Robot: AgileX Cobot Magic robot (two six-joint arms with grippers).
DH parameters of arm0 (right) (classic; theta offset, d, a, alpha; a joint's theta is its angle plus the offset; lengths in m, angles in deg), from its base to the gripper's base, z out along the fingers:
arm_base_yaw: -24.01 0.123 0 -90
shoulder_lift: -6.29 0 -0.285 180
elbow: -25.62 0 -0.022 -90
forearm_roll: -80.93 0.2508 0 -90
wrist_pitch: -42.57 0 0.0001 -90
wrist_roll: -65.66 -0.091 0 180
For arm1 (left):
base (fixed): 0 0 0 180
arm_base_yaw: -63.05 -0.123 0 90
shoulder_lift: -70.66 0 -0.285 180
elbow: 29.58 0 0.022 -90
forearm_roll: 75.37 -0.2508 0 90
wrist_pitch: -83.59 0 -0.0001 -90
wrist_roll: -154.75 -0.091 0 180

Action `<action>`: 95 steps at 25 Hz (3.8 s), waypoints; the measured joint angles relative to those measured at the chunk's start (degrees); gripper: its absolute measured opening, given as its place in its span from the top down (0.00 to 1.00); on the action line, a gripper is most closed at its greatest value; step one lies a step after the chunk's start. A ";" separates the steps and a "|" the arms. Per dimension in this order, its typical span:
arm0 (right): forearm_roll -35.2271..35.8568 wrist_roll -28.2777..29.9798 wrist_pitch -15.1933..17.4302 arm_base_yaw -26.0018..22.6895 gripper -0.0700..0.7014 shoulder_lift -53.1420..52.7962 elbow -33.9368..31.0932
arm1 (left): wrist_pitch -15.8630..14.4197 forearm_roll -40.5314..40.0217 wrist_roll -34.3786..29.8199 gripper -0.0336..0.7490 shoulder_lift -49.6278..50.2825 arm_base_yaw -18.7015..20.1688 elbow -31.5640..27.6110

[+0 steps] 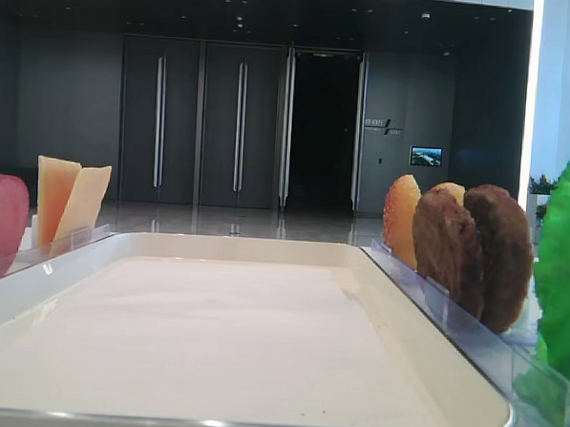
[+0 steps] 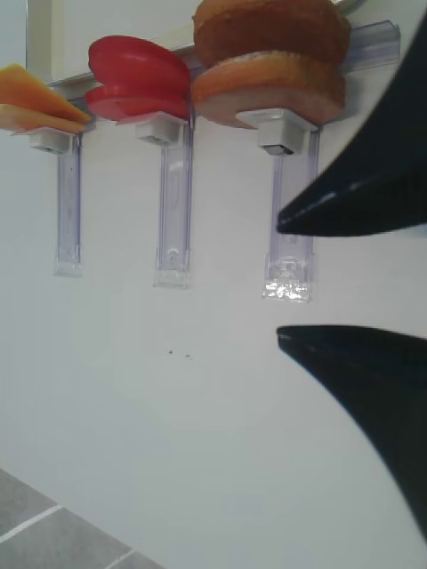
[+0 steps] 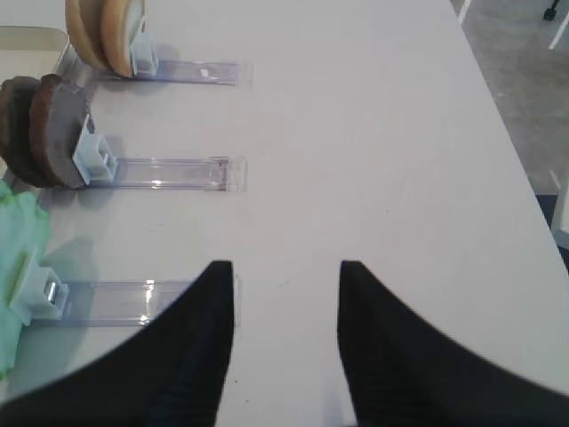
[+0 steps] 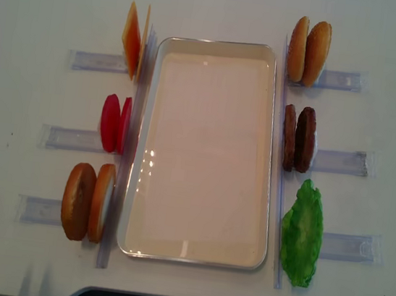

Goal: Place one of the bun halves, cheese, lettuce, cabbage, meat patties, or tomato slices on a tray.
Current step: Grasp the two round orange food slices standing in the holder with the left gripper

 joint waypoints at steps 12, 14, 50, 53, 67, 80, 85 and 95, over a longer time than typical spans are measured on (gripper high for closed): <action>0.00 0.00 0.00 0.00 0.52 0.00 0.00 | 0.00 -0.06 0.00 0.62 0.00 0.00 0.00; 0.00 0.00 0.00 0.00 0.52 0.00 0.00 | 0.00 -0.06 0.00 0.62 0.00 0.00 0.00; 0.00 0.00 0.00 0.00 0.52 0.00 0.00 | -0.52 -0.23 0.00 0.64 0.00 0.00 0.94; 0.00 0.00 0.00 0.00 0.52 0.00 0.00 | -0.52 -0.23 0.00 0.64 0.00 0.00 0.94; 0.00 0.00 0.00 0.00 0.52 0.00 0.00 | -1.94 -0.30 1.97 0.64 4.96 0.00 8.02; 0.00 0.00 0.00 0.00 0.52 0.00 0.00 | -3.25 1.59 4.32 0.64 37.03 0.00 18.54; 0.00 0.00 0.00 0.00 0.52 0.00 0.00 | -2.76 2.38 4.32 0.64 50.19 0.00 20.78; 0.00 0.00 0.00 0.00 0.52 0.00 0.00 | 0.30 1.64 4.32 0.57 68.82 0.00 26.91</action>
